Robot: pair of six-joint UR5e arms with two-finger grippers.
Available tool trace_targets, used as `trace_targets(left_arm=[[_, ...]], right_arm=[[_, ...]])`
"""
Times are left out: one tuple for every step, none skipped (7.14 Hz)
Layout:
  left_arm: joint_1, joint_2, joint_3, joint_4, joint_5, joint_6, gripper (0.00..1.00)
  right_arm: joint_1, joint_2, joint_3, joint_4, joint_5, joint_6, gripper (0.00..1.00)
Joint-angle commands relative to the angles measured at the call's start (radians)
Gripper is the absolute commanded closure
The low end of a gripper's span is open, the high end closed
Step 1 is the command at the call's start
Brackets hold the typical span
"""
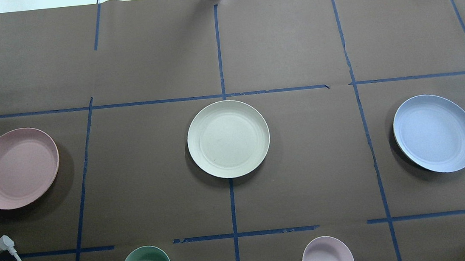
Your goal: Stack three plates with pink and blue
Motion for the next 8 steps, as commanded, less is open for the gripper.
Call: trace_targets(left_arm=[[0.0, 0.0, -0.002, -0.002, 0.0, 0.002, 0.0], [0.0, -0.002, -0.002, 0.0, 0.0, 0.001, 0.0], [0.0, -0.003, 0.0, -0.002, 0.0, 0.001, 0.0], [0.002, -0.029, 0.003, -0.038, -0.003, -0.008, 0.0], [0.002, -0.047, 0.015, -0.113, -0.003, -0.007, 0.0], [0.002, -0.055, 0.018, -0.161, -0.015, -0.009, 0.0], [0.003, -0.055, 0.027, -0.166, -0.046, -0.012, 0.0], [0.015, -0.06, 0.041, -0.245, -0.041, -0.01, 0.0]], right_arm=[[0.0, 0.002, 0.0, 0.001, 0.0, 0.001, 0.0], [0.0, 0.003, 0.0, 0.001, -0.001, 0.005, 0.0], [0.0, 0.003, 0.0, 0.001, 0.0, 0.005, 0.0], [-0.011, 0.005, 0.028, 0.001, 0.0, 0.007, 0.0], [-0.026, 0.017, 0.042, 0.016, -0.003, 0.011, 0.0], [-0.026, 0.012, 0.04, 0.041, 0.037, 0.014, 0.0], [-0.026, -0.006, 0.03, 0.058, 0.098, 0.01, 0.0], [-0.029, -0.006, 0.014, 0.122, 0.108, 0.01, 0.0]])
